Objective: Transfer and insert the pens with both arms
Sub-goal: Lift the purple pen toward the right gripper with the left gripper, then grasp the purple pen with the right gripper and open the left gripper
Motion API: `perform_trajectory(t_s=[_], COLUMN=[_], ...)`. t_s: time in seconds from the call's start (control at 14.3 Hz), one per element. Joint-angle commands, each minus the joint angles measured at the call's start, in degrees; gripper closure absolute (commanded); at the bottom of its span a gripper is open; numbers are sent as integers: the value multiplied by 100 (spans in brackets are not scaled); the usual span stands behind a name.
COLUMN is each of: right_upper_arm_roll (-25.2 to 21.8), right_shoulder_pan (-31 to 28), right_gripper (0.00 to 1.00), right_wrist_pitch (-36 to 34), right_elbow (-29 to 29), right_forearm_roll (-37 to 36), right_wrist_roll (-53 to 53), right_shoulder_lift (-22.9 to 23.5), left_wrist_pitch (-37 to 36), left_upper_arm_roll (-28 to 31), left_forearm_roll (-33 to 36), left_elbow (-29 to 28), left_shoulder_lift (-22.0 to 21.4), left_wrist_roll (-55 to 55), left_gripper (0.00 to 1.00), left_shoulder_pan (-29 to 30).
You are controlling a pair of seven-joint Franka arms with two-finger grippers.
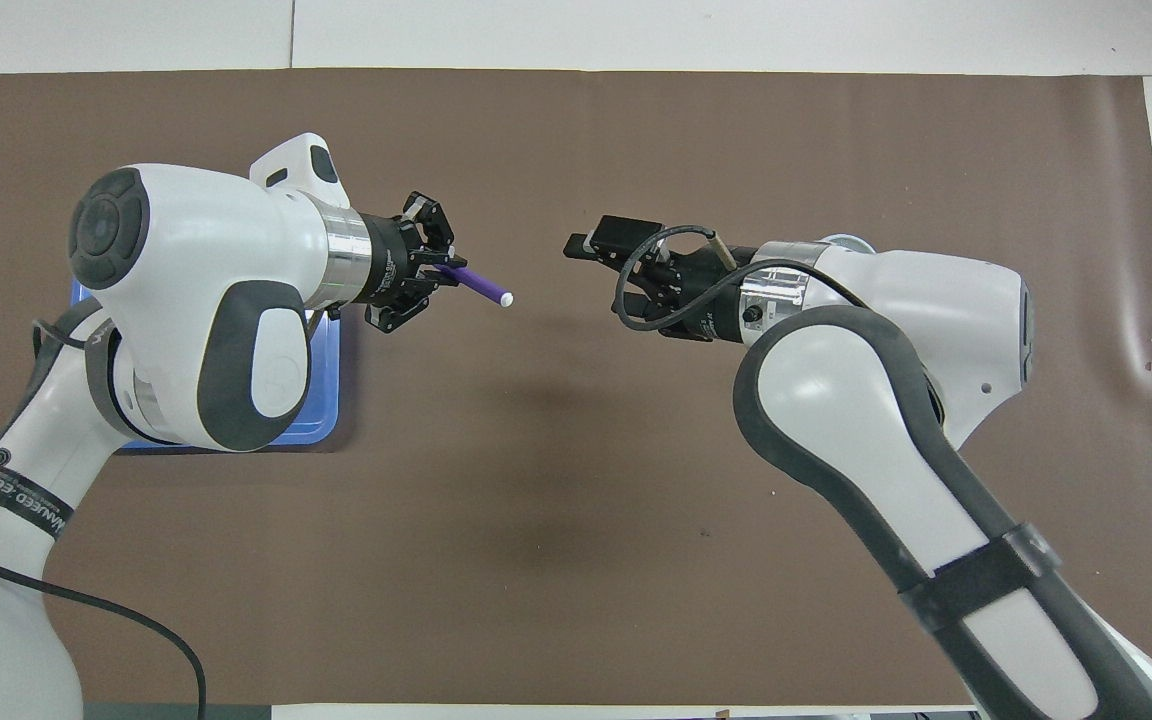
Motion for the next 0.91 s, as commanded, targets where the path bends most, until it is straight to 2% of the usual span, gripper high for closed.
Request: perform_trajectory(t_s=[0.0, 0.07, 0.35, 0.77, 0.84], right_upper_arm_roll=[6, -3, 6, -3, -3], right_shoulder_pan=[114, 184, 219, 140, 97], right_gripper=[0, 1, 18, 31, 37], right_wrist_pitch=[169, 186, 178, 117, 108], right_elbow=[-244, -270, -323, -253, -253], right_forearm_roll=[223, 223, 223, 223, 223], right_wrist_roll=[-218, -218, -200, -192, -192], right_shoulder_lift=[-148, -165, -183, -148, -139], left_wrist_pitch=[34, 69, 447, 386, 368], left_upper_arm_roll=[79, 88, 88, 88, 88], left_forearm_roll=[-286, -478, -577, -577, -568], left_elbow=[326, 387, 441, 388, 370], left_shoulder_lift=[187, 205, 258, 258, 258], left_wrist_roll=[-379, -458, -713, -705, -696], left_gripper=[100, 100, 100, 100, 100], left_shoulder_pan=[-201, -297, -613, -684, -684])
